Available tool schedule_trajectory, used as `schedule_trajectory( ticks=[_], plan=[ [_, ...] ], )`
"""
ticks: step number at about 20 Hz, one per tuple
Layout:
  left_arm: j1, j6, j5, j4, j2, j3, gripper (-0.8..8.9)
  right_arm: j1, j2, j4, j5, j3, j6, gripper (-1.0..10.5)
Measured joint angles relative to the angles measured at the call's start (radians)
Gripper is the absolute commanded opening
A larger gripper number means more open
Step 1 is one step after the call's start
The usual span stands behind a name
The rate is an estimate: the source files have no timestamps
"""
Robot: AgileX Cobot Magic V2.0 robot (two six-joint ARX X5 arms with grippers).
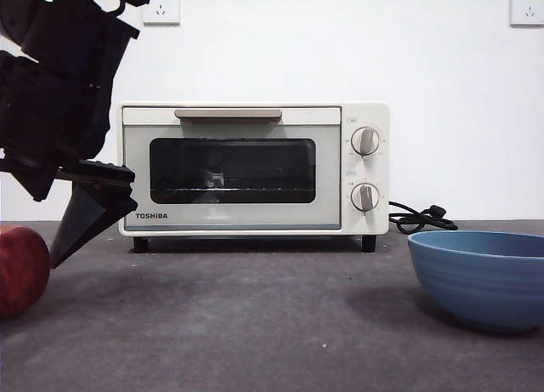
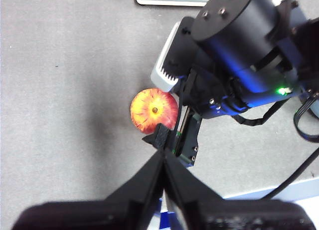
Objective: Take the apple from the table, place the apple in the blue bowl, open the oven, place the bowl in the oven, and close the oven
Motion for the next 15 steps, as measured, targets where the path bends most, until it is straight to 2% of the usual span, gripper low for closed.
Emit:
schedule_trajectory(
  ticks=[1,3,4,5,6,7,9,10,15],
  plan=[
    [0.000,0.000,0.000,0.000,0.000,0.000,-0.06,0.004,0.000,0.001,0.000,0.000,0.000,5.4],
    [0.000,0.000,0.000,0.000,0.000,0.000,-0.06,0.008,0.000,0.005,-0.002,0.000,0.000,5.3],
    [0.000,0.000,0.000,0.000,0.000,0.000,-0.06,0.008,0.000,0.005,-0.004,0.000,0.000,4.6],
    [0.000,0.000,0.000,0.000,0.000,0.000,-0.06,0.007,0.000,0.009,-0.005,0.000,0.001,2.8],
    [0.000,0.000,0.000,0.000,0.000,0.000,-0.06,0.007,0.000,0.011,0.002,0.000,0.001,1.4],
    [0.000,0.000,0.000,0.000,0.000,0.000,-0.06,0.007,0.000,0.010,0.010,0.000,0.002,0.7],
    [0.000,0.000,0.000,0.000,0.000,0.000,-0.06,0.008,0.000,0.006,0.042,0.001,0.008,0.6],
    [0.000,0.000,0.000,0.000,0.000,0.000,-0.06,0.009,0.000,0.005,0.066,0.002,0.013,0.0],
    [0.000,0.000,0.000,0.000,0.000,0.000,-0.06,0.012,0.000,0.011,0.080,0.006,0.021,-0.1]
  ],
)
